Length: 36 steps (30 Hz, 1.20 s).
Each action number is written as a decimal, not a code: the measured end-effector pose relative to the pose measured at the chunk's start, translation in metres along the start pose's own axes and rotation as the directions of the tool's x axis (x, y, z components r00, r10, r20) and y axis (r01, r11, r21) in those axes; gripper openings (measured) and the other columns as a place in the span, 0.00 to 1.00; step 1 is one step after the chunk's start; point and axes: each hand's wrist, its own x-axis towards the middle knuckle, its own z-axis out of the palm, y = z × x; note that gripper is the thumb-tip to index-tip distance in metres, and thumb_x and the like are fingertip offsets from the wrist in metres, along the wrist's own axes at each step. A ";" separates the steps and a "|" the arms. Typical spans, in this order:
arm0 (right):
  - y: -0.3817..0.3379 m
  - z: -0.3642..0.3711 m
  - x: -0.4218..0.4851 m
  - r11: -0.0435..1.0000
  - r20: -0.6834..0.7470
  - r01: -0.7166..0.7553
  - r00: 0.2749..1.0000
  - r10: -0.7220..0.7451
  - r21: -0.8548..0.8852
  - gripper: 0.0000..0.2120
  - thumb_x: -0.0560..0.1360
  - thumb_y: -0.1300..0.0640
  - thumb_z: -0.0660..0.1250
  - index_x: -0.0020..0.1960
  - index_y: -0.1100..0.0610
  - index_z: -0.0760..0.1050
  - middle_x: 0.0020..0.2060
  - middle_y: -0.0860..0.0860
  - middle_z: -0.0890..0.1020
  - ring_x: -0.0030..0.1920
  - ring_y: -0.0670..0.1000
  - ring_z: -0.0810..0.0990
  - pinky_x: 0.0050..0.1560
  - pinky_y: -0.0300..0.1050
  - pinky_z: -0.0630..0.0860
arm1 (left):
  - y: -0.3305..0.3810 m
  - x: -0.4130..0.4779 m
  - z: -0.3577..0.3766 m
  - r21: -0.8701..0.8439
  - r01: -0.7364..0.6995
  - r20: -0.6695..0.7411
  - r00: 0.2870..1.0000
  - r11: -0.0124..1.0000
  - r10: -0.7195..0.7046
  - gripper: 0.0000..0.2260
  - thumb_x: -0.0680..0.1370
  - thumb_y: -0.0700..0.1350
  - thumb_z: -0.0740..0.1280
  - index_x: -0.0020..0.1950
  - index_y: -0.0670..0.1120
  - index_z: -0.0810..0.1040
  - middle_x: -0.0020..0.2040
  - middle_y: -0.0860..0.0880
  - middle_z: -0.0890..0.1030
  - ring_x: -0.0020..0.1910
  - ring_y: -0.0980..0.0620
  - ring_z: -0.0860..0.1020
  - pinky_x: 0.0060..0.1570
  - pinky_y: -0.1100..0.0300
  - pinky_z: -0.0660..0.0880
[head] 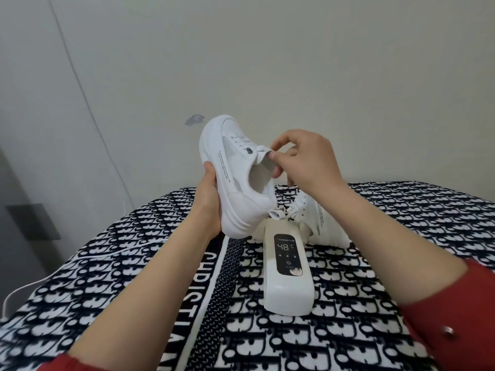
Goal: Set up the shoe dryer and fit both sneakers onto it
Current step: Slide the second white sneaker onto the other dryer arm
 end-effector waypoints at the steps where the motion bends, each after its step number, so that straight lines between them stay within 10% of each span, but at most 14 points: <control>1: -0.002 0.001 0.004 0.997 0.032 -0.056 0.998 0.054 0.054 0.02 0.71 0.59 0.70 0.42 0.52 0.79 0.27 0.47 0.84 0.23 0.45 0.80 0.27 0.39 0.73 | 0.001 0.002 0.000 0.024 -0.023 -0.021 0.999 0.999 0.024 0.26 0.82 0.61 0.46 0.61 0.48 0.77 0.54 0.45 0.85 0.52 0.46 0.83 0.49 0.52 0.80; 7: -0.006 0.004 0.031 0.699 0.257 -0.452 0.892 0.373 0.554 0.07 0.71 0.61 0.68 0.45 0.65 0.81 0.33 0.58 0.85 0.36 0.55 0.86 0.35 0.44 0.83 | 0.015 0.016 -0.002 0.203 -0.226 -0.171 0.950 0.953 0.262 0.23 0.82 0.59 0.51 0.70 0.48 0.71 0.62 0.48 0.80 0.60 0.48 0.79 0.65 0.47 0.72; 15: 0.011 0.027 0.055 0.576 0.273 -0.533 0.834 0.479 0.619 0.03 0.71 0.72 0.70 0.39 0.67 0.78 0.33 0.58 0.83 0.29 0.51 0.84 0.30 0.41 0.80 | 0.026 0.028 0.002 0.463 -0.433 -0.063 0.855 0.774 0.516 0.16 0.82 0.55 0.56 0.67 0.53 0.72 0.58 0.57 0.80 0.56 0.60 0.79 0.55 0.62 0.76; 27: 0.052 0.046 0.063 0.677 0.127 -0.536 0.821 0.556 0.504 0.14 0.74 0.75 0.61 0.47 0.58 0.77 0.42 0.57 0.80 0.37 0.52 0.81 0.30 0.37 0.79 | 0.030 0.053 0.011 0.593 -0.559 0.316 0.824 0.580 0.471 0.23 0.82 0.47 0.60 0.77 0.48 0.62 0.73 0.49 0.70 0.71 0.54 0.68 0.71 0.52 0.65; 36: 0.078 0.061 0.062 0.738 0.006 -0.485 0.837 0.546 0.468 0.15 0.73 0.72 0.62 0.44 0.53 0.79 0.37 0.50 0.80 0.39 0.52 0.81 0.46 0.48 0.82 | 0.016 0.071 0.008 0.591 -0.592 0.389 0.805 0.549 0.449 0.22 0.82 0.46 0.61 0.76 0.50 0.62 0.73 0.58 0.65 0.69 0.70 0.64 0.65 0.74 0.62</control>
